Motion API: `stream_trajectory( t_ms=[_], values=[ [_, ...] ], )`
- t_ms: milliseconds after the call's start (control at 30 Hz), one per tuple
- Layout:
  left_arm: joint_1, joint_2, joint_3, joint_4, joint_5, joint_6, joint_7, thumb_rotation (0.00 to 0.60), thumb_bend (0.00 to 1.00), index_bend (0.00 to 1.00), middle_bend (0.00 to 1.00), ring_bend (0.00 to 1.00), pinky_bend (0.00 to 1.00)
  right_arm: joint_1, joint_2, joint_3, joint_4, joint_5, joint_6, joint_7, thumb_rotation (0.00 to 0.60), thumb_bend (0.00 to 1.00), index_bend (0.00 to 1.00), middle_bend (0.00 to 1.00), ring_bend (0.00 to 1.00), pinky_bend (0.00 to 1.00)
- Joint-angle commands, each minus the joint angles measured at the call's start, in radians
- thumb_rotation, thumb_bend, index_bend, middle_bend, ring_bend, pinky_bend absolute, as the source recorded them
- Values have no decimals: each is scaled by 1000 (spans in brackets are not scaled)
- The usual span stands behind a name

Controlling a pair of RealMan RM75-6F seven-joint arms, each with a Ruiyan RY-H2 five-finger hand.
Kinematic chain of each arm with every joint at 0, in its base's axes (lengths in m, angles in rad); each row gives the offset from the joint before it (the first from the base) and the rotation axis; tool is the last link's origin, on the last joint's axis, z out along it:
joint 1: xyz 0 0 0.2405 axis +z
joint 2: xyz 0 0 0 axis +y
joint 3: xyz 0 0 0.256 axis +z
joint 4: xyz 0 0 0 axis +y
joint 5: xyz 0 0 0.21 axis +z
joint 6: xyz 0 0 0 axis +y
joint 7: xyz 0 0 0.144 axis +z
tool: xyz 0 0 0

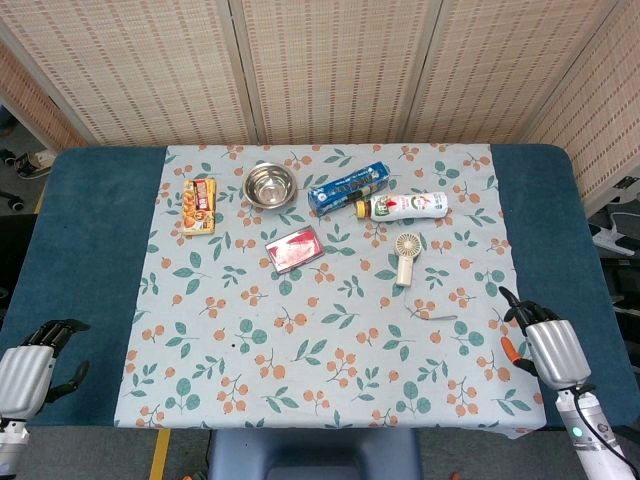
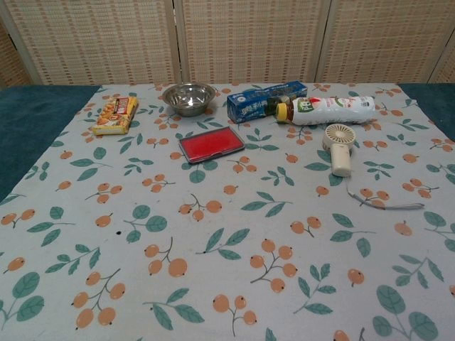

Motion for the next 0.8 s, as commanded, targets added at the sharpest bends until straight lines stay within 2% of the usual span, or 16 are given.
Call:
stream_trajectory(
  t_ms=[33,167,233,333,400,467,600,800],
  values=[
    [-6,-5,1,10,-1,-12,-8,600,353,283,254,202,364,-4,-1,6,-7,4,-4,-7,600,296,0,401,247,405],
    [-13,-9,1,18,-3,-26,-19,600,354,283,255,203,365,-6,-7,4,1,-8,-7,-13,600,299,0,402,247,405],
    [-13,-8,1,19,-1,-25,-28,600,353,283,255,202,365,-4,-15,10,10,-16,-1,-9,600,338,0,415,281,423],
    [-13,-11,-4,27,-4,-20,-38,600,353,283,255,202,364,9,-28,34,18,-6,-14,0,600,492,10,606,505,598],
    [-15,-16,-9,38,-13,-24,-43,600,353,283,255,202,364,43,-19,48,-5,9,-74,5,600,601,18,737,638,705],
    [-19,-20,-11,44,-19,-33,-48,600,353,284,256,202,365,85,-1,67,-48,42,-157,-1,600,669,18,787,683,737],
    [-20,-16,-4,35,-10,-35,-43,600,354,283,257,202,366,164,39,112,-145,140,-326,-29,600,706,3,800,692,742],
    [-15,-11,-1,21,-6,-26,-28,600,354,284,258,202,366,285,83,205,-276,380,-557,-76,600,736,0,804,695,742]
  ],
)
